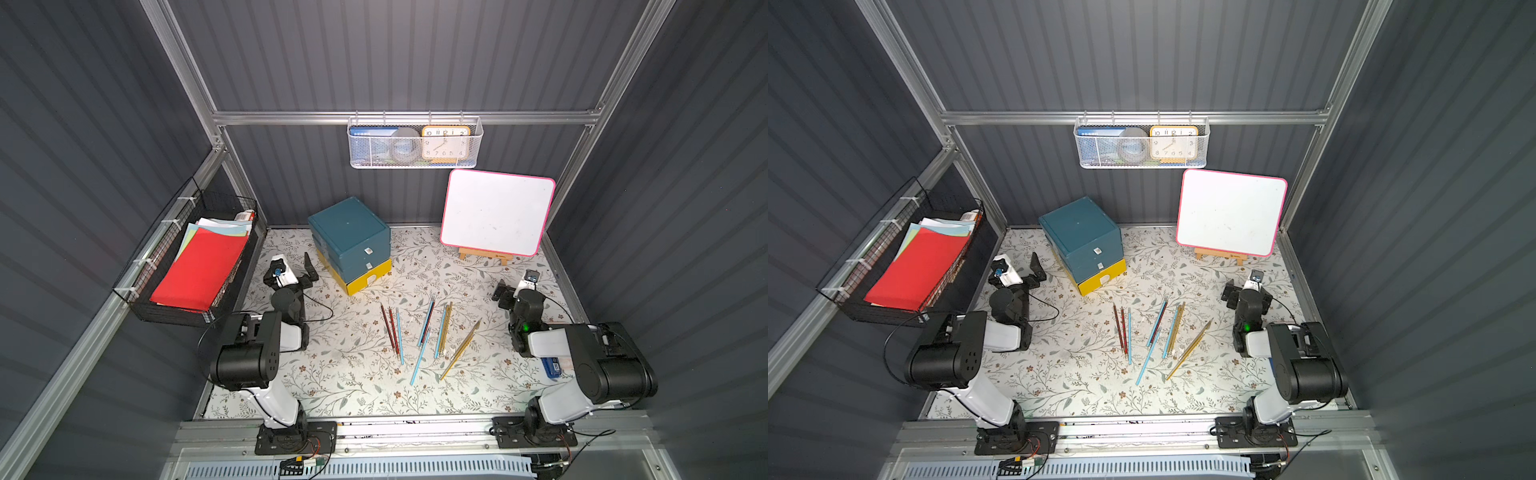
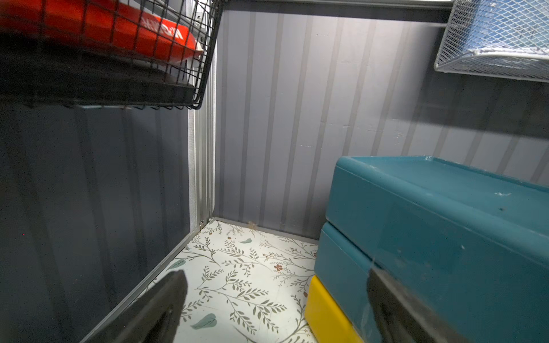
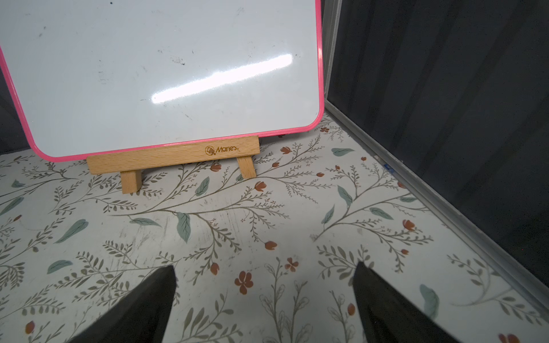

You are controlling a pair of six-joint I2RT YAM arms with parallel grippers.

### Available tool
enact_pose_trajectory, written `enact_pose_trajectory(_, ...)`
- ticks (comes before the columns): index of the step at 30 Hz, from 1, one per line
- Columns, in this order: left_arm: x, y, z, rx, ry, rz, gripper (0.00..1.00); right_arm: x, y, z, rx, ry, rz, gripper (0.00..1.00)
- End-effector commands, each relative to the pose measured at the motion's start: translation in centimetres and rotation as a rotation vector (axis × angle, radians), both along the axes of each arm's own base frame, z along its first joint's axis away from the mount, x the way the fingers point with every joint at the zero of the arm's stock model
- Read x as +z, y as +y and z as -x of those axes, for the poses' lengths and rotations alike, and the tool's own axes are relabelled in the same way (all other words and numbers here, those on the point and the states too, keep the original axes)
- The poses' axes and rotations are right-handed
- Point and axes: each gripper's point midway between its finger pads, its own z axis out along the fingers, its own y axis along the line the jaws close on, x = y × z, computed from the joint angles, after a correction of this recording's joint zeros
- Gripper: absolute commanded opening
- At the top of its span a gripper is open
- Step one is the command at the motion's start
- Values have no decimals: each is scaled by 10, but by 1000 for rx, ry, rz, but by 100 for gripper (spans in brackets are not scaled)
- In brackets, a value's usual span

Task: Please place the pencils in the drawer according to their color
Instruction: Open the drawer in the storage box.

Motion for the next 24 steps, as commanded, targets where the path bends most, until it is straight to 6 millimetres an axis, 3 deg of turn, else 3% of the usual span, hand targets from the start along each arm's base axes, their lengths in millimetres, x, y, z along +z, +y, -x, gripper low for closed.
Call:
enact_pose_trajectory(1,13,0,4,-2,-38,-32,100,4,-3,6,-13,-10,12,99)
enact_pose_trajectory(5,29,0,3,3,-32,-36,100,8,0,18,-3,-13,-9,99)
enact_pose_trajectory(8,40,4,0,19,-18,-23,100,11,2,16,14,-43,2,99)
enact_pose_trajectory(9,44,5,-1,28,-12,-14,100,20,5,13,35,-83,18,99)
enact_pose_trajectory(13,64,7,-6,25,9,41,100,42,12,11,72,25,21,99)
enact_pose_trajectory(15,73,7,-8,20,20,94,100,61,1,14,-40,40,-110,99)
enact_pose_trajectory(18,87,3,-2,0,9,159,100,87,3,13,-78,-6,-264,99)
enact_pose_trajectory(21,103,-3,6,-39,0,220,100,82,-5,26,-229,-22,-535,99)
enact_pose_trajectory(24,115,-13,2,-97,41,273,100,90,21,18,-77,-8,-639,99)
